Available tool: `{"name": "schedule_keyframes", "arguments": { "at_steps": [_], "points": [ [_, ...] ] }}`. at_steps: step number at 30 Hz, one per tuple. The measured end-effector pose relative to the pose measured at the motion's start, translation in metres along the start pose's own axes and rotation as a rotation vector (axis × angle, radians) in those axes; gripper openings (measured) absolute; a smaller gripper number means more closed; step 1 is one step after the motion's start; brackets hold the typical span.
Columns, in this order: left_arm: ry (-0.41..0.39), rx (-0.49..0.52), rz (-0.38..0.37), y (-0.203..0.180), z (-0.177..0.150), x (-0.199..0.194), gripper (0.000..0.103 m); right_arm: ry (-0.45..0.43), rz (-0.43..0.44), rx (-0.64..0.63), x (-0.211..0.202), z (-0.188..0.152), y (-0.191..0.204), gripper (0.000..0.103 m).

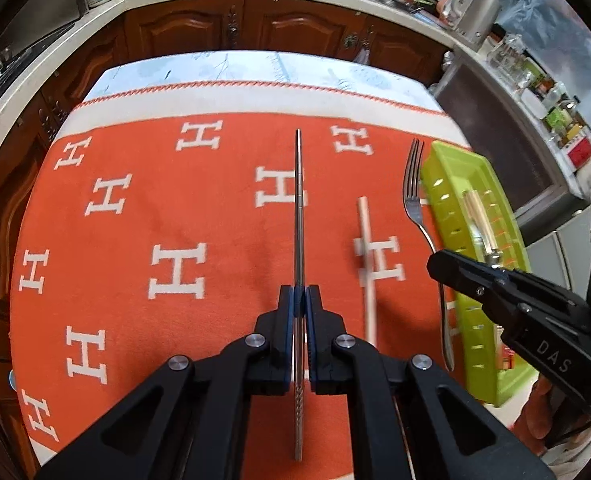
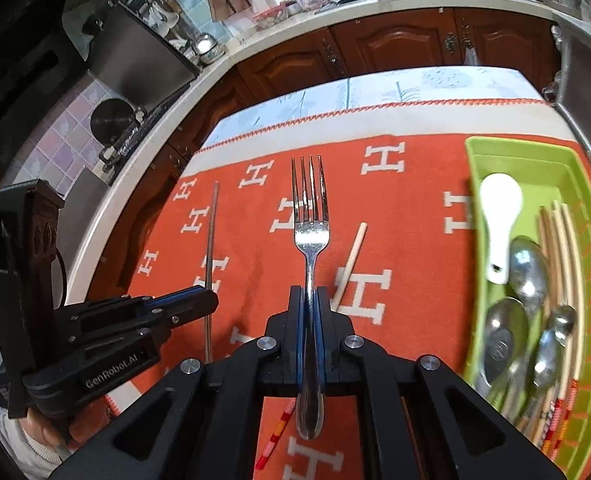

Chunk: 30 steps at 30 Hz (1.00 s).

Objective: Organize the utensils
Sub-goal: 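Carry the fork and steel chopstick into the green tray and open both tools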

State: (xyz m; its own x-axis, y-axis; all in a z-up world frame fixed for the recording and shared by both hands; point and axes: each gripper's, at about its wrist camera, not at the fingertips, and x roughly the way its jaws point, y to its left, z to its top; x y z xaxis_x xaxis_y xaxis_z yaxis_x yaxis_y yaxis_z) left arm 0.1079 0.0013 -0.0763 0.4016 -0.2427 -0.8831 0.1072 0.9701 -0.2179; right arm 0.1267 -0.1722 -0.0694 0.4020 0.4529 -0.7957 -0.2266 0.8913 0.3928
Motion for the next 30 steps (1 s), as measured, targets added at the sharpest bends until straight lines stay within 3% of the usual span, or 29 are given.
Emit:
{"name": "schedule_keyframes", "arguments": {
  "at_steps": [14,23,30],
  "points": [
    [-0.072,0.148,-0.123,-0.077,-0.001,-0.051,0.003,-0.081,-0.101,0.134,-0.094,-0.035,-0.061,0.004],
    [-0.068,0.196,-0.125,-0.100,-0.008,-0.055,0.003,-0.099,-0.125,0.198,-0.111,-0.052,-0.091,0.004],
    [-0.123,0.232,-0.139,-0.106,-0.013,-0.073,0.003,-0.109,-0.112,0.201,-0.115,-0.051,-0.087,0.004]
  ]
}}
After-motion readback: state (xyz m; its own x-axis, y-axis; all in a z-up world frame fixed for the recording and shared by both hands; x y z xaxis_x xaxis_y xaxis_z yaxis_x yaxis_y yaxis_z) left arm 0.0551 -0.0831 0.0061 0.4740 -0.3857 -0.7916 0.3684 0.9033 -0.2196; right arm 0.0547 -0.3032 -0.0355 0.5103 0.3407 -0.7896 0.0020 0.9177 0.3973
